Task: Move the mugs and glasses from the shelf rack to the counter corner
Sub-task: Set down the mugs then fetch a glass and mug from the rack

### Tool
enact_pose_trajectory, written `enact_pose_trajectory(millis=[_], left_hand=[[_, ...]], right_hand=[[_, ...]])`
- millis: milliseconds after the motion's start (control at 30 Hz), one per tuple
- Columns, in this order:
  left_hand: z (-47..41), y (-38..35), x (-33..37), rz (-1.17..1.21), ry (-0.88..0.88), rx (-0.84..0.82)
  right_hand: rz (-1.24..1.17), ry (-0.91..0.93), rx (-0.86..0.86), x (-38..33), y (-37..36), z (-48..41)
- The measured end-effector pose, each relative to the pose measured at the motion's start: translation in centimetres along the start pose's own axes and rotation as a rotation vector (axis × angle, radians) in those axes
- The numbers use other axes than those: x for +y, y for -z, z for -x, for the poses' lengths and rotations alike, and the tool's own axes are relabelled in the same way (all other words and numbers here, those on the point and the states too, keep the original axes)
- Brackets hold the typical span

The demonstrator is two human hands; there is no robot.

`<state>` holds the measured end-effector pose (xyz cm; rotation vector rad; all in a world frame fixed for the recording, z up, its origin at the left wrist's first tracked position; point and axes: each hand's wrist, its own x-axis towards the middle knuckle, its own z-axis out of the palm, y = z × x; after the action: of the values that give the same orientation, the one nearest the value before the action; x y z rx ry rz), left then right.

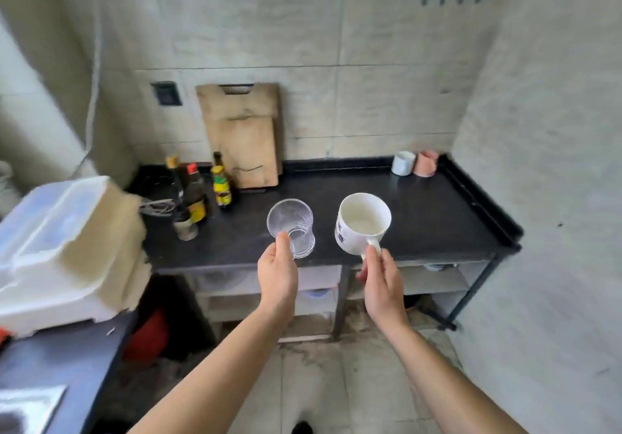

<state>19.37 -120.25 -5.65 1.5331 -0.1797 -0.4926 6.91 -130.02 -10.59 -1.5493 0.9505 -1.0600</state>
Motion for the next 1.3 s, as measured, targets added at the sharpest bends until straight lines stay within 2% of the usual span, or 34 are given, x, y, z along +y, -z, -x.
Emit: enact_pose_trajectory(millis=[300, 533, 667, 833, 1000, 1300], left_hand=[[-12.1, -17.3, 3.1, -0.107, 0.058, -0.308], [-17.5, -28.8, 1.4, -0.187, 0.084, -0.429], [-20.9, -35.4, -1.0, -0.253, 0.122, -0.408], [-26.3, -45.5, -3.4, -0.346, 0.174, -0.305], [-31.3, -53.2, -5.5, -0.404, 0.298, -0.196], [-38.6, -59.8, -11.4, -0.488, 0.451, -0.059]], right_hand=[[0.133, -0.065, 0.257, 0.6, 4.7, -16.6], [0.093, -0.164, 0.383, 5.5, 8.3, -26.3], [0.083, -0.240, 0.356, 9.8, 10.0, -33.1], [0.068, -0.327, 0.261, 15.3, 13.1, -43.9], [0.082, -0.452, 0.187, 20.0, 16.6, -53.2], [0.151, -0.619, 0.157, 29.0, 18.4, -63.6]])
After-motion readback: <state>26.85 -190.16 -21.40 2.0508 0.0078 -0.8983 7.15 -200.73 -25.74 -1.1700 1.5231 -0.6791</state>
